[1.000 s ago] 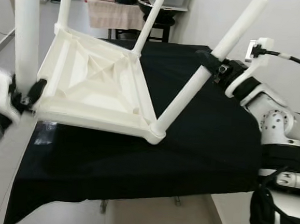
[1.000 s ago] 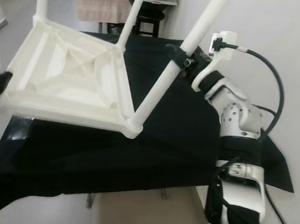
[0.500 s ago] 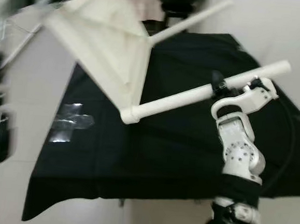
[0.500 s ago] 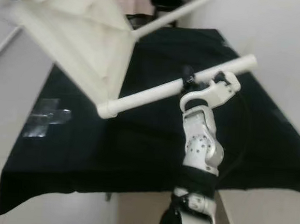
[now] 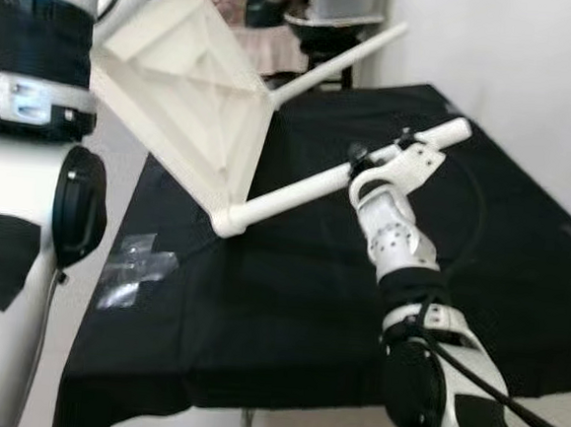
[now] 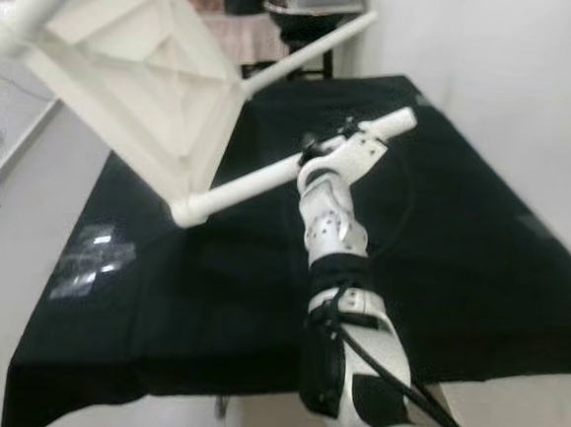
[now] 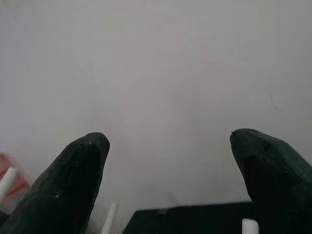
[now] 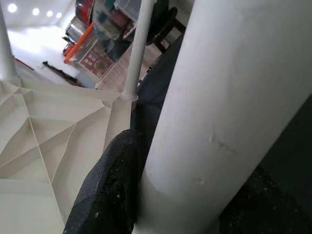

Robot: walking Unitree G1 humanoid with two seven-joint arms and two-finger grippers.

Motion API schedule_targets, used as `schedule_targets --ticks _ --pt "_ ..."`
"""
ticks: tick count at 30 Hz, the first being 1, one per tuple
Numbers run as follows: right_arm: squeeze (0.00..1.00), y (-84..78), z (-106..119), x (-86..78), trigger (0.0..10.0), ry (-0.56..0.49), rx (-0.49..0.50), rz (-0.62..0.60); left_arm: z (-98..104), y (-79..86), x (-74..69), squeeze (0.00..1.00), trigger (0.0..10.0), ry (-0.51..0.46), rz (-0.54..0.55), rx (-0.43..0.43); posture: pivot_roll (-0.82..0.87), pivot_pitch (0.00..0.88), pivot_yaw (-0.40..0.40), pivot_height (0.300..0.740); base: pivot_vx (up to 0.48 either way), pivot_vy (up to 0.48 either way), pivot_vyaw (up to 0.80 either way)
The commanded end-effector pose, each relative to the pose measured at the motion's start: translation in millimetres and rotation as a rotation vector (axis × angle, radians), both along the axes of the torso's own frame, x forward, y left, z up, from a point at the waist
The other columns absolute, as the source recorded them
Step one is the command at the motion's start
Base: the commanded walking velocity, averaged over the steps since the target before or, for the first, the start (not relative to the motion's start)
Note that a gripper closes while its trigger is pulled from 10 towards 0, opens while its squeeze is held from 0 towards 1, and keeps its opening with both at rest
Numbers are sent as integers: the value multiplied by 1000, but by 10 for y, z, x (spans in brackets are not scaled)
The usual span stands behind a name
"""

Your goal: Building children table

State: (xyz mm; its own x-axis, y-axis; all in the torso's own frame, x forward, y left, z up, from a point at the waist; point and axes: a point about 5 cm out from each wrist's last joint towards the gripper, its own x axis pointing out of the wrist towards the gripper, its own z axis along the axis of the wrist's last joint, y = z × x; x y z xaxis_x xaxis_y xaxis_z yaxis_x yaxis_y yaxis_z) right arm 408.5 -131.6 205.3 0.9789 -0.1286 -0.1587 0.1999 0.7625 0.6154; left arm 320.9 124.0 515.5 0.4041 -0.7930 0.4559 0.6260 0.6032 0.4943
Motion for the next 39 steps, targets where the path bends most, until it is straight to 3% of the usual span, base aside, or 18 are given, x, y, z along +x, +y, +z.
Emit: schedule_targets --ticks 1,2,4,5,11,12,13,14,16,17,19,21,25,29,39 --pt "0 -209 -726 -184 0 348 -198 -85 24 96 -21 1000 10000 -1 5 16 153 87 -5 740 0 0 0" --pt "0 -329 -683 -151 0 358 -240 -126 21 144 -16 792 10000 11 -4 29 156 84 -11 740 0 0 0" --pt "0 -373 -659 -140 0 358 -261 -138 19 156 -19 792 10000 12 -6 32 156 84 -11 740 0 0 0" --pt "0 -437 -634 -130 0 360 -275 -149 17 165 -27 0 10000 14 -11 33 159 86 -15 740 0 0 0" --pt "0 -680 -539 -101 0 355 -284 -146 9 196 -81 0 10000 13 -33 40 167 96 -26 740 0 0 0" --pt "0 -850 -532 -127 3725 370 -312 -165 0 214 -97 0 10000 18 -33 43 171 106 -35 740 0 0 0" --pt "1000 -1018 -564 -179 10000 412 -290 -207 -19 236 -101 0 10000 28 -31 47 173 117 -35 740 0 0 0" --pt "1000 -1125 -588 -219 10000 441 -270 -236 -31 253 -105 0 10000 34 -30 49 172 119 -34 740 0 0 0" --pt "1000 -1125 -588 -219 10000 441 -270 -236 -31 253 -105 0 10000 34 -30 49 172 119 -34 740 0 0 0" --pt "1000 -1215 -584 -246 10000 460 -312 -257 -39 268 -109 0 10000 44 -28 50 169 124 -27 740 0 0 0" --pt "1000 -1215 -584 -246 10000 460 -312 -257 -39 268 -109 0 10000 44 -28 50 169 124 -27 740 0 0 0" --pt "1000 -1330 -663 -317 10000 506 -329 -275 -59 278 -106 0 10000 55 -32 60 186 140 -15 740 0 0 0" --pt "1000 -1389 -754 -379 10000 541 -301 -284 -74 251 -111 0 10000 64 -48 73 192 147 -4 740 0 0 0" --pt "1000 -1306 -682 -311 10000 488 -227 -247 -94 206 -133 0 10000 71 -68 85 191 151 1 740 0 0 0" --pt "1000 -1271 -502 -221 10000 397 -171 -253 -142 201 -137 0 10000 85 -69 86 177 149 0 740 0 0 0"
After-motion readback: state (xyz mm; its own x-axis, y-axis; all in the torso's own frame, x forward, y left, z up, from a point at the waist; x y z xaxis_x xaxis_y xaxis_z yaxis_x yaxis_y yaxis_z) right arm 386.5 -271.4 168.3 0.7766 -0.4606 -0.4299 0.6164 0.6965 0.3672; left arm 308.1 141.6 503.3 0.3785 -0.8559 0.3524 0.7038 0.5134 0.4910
